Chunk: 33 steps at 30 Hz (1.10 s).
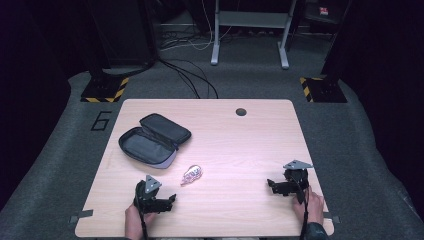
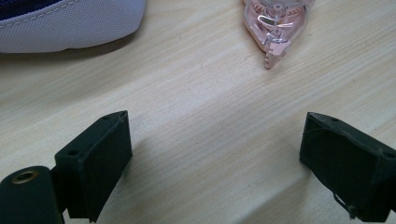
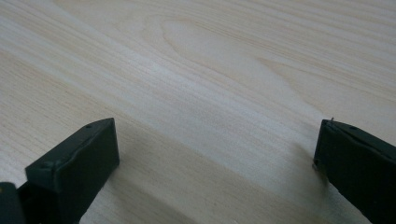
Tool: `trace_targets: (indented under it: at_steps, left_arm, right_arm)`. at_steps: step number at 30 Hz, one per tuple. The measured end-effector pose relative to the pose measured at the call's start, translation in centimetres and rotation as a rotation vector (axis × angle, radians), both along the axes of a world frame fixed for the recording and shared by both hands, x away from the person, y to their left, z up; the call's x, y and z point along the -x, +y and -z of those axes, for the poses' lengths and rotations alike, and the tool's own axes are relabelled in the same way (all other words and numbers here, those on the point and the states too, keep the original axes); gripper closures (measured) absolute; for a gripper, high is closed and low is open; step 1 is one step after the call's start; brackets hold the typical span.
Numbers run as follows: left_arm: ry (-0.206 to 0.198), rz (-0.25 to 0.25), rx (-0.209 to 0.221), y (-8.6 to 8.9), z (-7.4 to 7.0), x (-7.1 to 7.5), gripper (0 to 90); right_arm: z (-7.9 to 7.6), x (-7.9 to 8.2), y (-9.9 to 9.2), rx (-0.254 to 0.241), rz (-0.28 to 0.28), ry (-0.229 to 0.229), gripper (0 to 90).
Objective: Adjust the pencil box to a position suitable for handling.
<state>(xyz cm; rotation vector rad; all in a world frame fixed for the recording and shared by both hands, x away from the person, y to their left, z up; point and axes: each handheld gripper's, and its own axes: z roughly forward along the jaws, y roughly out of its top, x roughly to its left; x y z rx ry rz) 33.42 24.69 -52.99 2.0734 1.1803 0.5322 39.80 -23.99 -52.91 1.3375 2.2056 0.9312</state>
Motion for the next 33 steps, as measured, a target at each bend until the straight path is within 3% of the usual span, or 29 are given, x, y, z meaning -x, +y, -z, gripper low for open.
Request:
trace_targets:
  at_steps: [8, 13, 14, 19, 20, 22, 29, 33]
  left_arm:
    - [0.005, 0.005, -0.004, 0.0, -0.1, 0.0, 9.2]
    - [-0.011, -0.019, 0.008, -0.1, 0.1, -0.1, 8.5]
    - [0.004, -0.016, 0.001, -0.1, 0.0, -0.1, 7.3]
    - [0.006, -0.009, -0.026, -0.2, -0.2, -0.1, 6.1]
    - [-0.011, -0.014, -0.011, -0.3, -0.2, -0.1, 6.0]
    - [0.000, 0.014, -0.003, -0.3, -0.6, 0.0, 6.3]
    - [-0.024, 0.076, 0.070, -1.1, -1.8, -0.6, 7.3]
    - [-0.029, 0.106, 0.079, -1.9, -2.4, -1.1, 7.1]
  right_arm:
    - [0.0, -0.1, 0.0, 0.004, -0.005, -0.003, 0.0]
    - [0.0, -0.3, 0.1, 0.005, -0.008, -0.006, 0.0]
    - [0.0, -0.3, 0.2, -0.002, 0.000, -0.009, 0.0]
    - [0.0, -0.4, 0.2, 0.002, -0.005, -0.008, 0.0]
    - [0.0, -0.4, 0.2, 0.002, -0.005, -0.009, 0.0]
    - [0.0, -0.4, 0.2, 0.000, -0.004, -0.007, 0.0]
    - [0.0, -0.4, 0.2, -0.001, -0.004, -0.009, 0.0]
    - [0.0, -0.4, 0.2, -0.001, -0.004, -0.009, 0.0]
